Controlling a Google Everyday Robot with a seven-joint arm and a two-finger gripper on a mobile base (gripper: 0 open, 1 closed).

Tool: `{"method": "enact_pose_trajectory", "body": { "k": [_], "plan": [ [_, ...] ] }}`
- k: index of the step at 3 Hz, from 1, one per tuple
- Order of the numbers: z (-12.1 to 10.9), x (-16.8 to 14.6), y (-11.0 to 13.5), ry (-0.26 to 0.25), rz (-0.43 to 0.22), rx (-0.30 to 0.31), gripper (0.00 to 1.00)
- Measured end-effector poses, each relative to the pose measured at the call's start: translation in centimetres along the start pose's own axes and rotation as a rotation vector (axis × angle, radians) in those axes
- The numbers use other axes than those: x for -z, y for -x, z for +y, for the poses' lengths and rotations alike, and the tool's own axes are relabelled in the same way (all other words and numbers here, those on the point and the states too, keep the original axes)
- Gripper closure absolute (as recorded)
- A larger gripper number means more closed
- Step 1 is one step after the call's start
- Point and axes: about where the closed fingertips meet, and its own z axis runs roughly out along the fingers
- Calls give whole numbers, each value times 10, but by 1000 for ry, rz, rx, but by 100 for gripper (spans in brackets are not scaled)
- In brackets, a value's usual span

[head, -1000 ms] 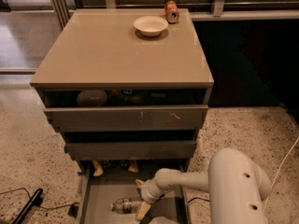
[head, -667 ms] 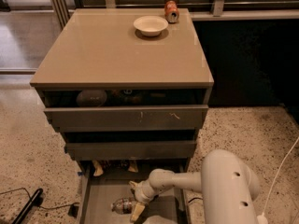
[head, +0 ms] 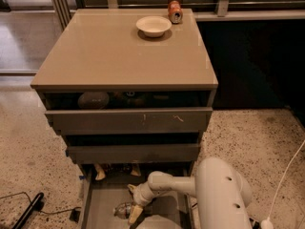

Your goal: Pick water bottle from bottom drawer and place on counter

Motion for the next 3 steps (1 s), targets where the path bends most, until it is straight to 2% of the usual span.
{"method": "enact_pose_trajectory", "body": {
  "k": [1,2,3],
  "plan": [
    [0,0,0,0,0,0,0],
    [0,0,0,0,0,0,23],
    [0,0,0,0,0,0,54]
  ]
}}
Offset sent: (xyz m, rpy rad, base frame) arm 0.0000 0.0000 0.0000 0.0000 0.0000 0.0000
